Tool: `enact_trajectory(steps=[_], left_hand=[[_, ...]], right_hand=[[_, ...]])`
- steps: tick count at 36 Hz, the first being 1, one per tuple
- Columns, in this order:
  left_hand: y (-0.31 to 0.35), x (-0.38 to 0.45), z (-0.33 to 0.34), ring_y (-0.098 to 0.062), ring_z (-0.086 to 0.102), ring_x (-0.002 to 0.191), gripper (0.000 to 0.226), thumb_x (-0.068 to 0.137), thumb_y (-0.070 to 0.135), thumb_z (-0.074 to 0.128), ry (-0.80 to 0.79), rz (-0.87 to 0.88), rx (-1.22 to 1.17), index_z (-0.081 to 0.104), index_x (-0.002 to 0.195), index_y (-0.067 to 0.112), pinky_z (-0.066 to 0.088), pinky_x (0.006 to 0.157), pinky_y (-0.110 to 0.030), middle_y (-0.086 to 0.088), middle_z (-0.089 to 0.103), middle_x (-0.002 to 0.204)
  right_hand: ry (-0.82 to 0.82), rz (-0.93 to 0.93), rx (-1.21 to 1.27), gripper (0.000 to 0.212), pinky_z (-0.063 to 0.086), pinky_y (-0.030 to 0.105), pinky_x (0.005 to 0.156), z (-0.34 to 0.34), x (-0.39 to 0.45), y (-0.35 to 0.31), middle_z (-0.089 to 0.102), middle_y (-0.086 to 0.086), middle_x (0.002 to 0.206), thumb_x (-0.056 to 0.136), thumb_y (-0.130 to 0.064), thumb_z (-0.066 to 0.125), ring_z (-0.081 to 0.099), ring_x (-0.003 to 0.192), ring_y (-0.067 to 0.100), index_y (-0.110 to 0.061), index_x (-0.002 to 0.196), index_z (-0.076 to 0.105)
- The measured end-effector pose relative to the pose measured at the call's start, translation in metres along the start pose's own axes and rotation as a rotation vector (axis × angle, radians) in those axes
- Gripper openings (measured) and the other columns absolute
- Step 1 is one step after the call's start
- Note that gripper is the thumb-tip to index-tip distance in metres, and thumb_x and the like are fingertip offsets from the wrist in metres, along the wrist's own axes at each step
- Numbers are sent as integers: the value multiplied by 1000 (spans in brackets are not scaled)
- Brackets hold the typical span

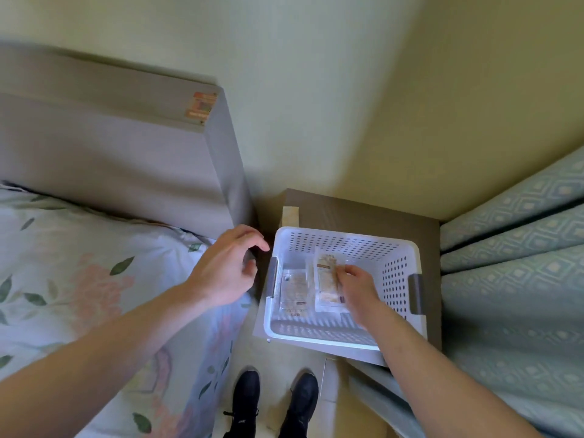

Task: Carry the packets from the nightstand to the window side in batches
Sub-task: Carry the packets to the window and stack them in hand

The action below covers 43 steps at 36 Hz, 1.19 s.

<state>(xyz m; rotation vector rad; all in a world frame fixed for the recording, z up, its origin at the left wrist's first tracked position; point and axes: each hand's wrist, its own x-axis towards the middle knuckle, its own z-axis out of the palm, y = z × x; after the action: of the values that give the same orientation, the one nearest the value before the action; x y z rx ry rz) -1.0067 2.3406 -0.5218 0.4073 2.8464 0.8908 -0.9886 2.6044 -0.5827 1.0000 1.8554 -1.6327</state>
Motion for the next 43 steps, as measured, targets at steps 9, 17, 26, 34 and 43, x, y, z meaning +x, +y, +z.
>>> enact_trajectory(steps=[9,17,26,34,43], left_hand=[[-20,-13,8,-8,58,97,42,83,6,62,-8,-54,-66,59,116,32,52,85,-34,18,53,117],[-12,-15,8,12,46,90,43,86,7,60,-83,-82,-31,57,121,34,35,72,-9,21,50,122],[2,-6,2,-2,49,104,45,83,6,59,-62,-29,-47,58,120,33,48,85,-25,20,52,123],[5,-9,6,-1,49,110,47,86,9,58,-73,-66,-69,54,126,33,44,86,-19,23,48,123],[7,-37,38,-8,53,119,60,90,20,65,-239,-107,-85,40,144,30,48,94,-19,15,37,145]], right_hand=[[-20,95,15,13,50,28,56,42,35,26,64,13,97,104,-19,54,58,79,25,-17,93,62],[231,-136,-340,21,50,24,77,46,33,32,73,1,101,100,-26,59,63,87,18,-21,111,75],[282,-169,-348,17,56,32,74,14,31,23,73,1,103,101,-31,57,67,92,23,-24,108,71],[196,-140,-341,15,44,20,55,29,32,24,70,-2,99,101,-29,58,62,79,13,-22,108,69],[165,-92,-496,44,57,34,87,52,10,42,58,-2,139,100,-24,58,64,108,20,-25,143,51]])
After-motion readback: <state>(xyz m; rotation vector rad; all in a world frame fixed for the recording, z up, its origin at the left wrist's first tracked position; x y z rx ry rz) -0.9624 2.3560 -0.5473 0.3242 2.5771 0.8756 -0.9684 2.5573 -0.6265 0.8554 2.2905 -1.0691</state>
